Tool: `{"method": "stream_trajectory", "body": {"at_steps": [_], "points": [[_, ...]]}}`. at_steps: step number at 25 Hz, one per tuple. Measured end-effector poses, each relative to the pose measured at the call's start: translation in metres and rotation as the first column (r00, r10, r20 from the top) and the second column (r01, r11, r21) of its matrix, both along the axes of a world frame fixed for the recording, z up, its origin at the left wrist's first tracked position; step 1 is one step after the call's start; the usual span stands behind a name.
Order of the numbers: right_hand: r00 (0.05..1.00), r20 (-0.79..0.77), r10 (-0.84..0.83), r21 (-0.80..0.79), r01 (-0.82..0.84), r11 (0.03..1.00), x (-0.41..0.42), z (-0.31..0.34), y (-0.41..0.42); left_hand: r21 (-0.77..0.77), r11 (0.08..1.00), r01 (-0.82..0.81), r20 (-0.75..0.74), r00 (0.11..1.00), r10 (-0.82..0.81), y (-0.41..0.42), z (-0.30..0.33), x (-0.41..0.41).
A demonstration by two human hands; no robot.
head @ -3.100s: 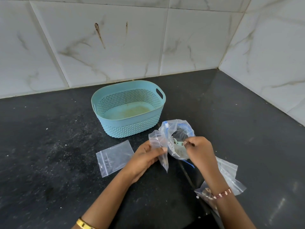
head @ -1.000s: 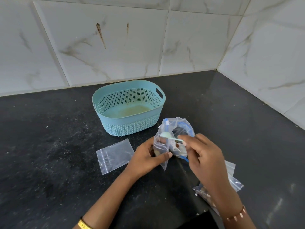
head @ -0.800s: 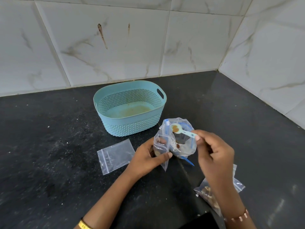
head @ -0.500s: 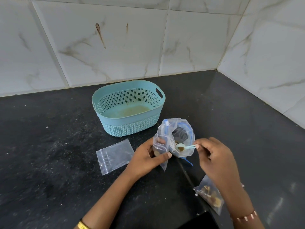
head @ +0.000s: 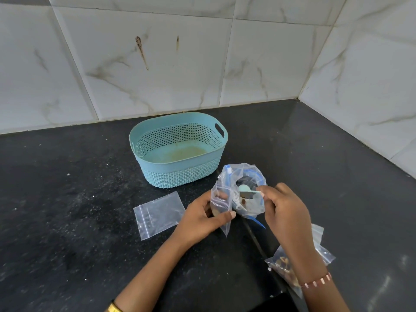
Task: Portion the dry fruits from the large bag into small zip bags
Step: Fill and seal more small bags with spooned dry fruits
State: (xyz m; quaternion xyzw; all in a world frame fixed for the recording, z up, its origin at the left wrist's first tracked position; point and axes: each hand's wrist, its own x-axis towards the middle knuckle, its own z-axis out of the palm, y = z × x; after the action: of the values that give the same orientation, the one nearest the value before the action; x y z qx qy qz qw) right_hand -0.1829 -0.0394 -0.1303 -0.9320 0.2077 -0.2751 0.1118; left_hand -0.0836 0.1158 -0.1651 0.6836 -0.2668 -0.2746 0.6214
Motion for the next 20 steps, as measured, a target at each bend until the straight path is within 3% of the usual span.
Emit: {"method": "stream_trajectory", "body": {"at_steps": [7,10,13,14,17,20], "points": [[0.977,-0.209,-0.036,0.017,0.04,0.999,0.001,-0.009,-0.004,0.023,1.0,0.001,0.033,0.999,-0.001,0.0,-0.003,-0.001],[0.993,-0.111,-0.029,0.052,0.035,0.998,-0.004,0.0,0.003,0.025,0.999,-0.02,0.06,0.998,0.018,0.001,-0.004,-0.003],[0.991,0.016,0.135,0.358,-0.131,0.924,-0.008,0.018,0.02,0.023,0.999,-0.039,0.1,0.994,0.037,0.002,-0.005,-0.004],[0.984,0.013,0.176,0.395,-0.167,0.903,-0.009,0.02,0.027,0.024,0.999,-0.036,0.119,0.992,0.033,0.003,-0.004,-0.004],[0.978,-0.031,0.207,0.29,-0.189,0.938,-0.007,0.018,0.039,0.027,0.999,-0.028,0.177,0.984,0.023,0.006,0.0,-0.006],[0.982,0.063,0.178,0.294,-0.189,0.937,-0.007,0.017,0.04,0.026,1.0,0.004,0.181,0.983,-0.008,0.012,0.006,-0.006]]}}
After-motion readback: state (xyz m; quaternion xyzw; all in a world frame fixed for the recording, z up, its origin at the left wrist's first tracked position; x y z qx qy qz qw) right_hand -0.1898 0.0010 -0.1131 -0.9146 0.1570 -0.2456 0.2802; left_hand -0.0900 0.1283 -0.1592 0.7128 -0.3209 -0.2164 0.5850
